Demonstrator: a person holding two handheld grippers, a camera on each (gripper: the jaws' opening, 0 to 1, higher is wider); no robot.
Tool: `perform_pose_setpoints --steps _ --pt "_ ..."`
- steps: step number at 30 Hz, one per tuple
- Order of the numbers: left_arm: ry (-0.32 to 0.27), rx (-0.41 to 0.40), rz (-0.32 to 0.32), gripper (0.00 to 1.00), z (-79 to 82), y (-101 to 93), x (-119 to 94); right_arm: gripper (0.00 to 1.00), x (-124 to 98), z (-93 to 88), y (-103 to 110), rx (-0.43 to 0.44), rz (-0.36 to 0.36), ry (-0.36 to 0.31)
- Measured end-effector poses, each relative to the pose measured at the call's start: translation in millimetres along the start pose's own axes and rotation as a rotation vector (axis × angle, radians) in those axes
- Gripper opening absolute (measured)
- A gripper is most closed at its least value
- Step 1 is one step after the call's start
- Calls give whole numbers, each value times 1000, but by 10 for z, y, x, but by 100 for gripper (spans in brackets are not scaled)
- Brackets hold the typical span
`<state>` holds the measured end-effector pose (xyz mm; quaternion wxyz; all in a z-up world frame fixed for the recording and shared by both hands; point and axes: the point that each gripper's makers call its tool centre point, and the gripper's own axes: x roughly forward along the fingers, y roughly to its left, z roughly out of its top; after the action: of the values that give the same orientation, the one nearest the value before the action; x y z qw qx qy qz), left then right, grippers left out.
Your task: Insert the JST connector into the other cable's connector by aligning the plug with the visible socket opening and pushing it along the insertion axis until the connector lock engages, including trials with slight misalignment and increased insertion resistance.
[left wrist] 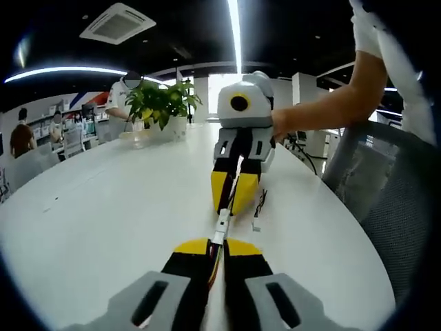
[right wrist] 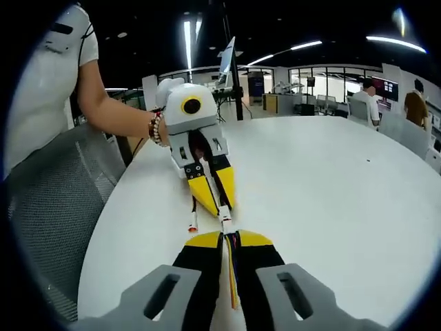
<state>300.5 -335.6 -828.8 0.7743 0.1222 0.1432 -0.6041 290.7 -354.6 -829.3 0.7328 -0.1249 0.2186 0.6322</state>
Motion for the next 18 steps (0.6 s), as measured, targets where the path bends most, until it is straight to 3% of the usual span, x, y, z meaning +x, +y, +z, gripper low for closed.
perform_pose_setpoints --steps 18 --pt "48 39 -8 0 -75 -44 39 4 57 -82 37 -38 9 96"
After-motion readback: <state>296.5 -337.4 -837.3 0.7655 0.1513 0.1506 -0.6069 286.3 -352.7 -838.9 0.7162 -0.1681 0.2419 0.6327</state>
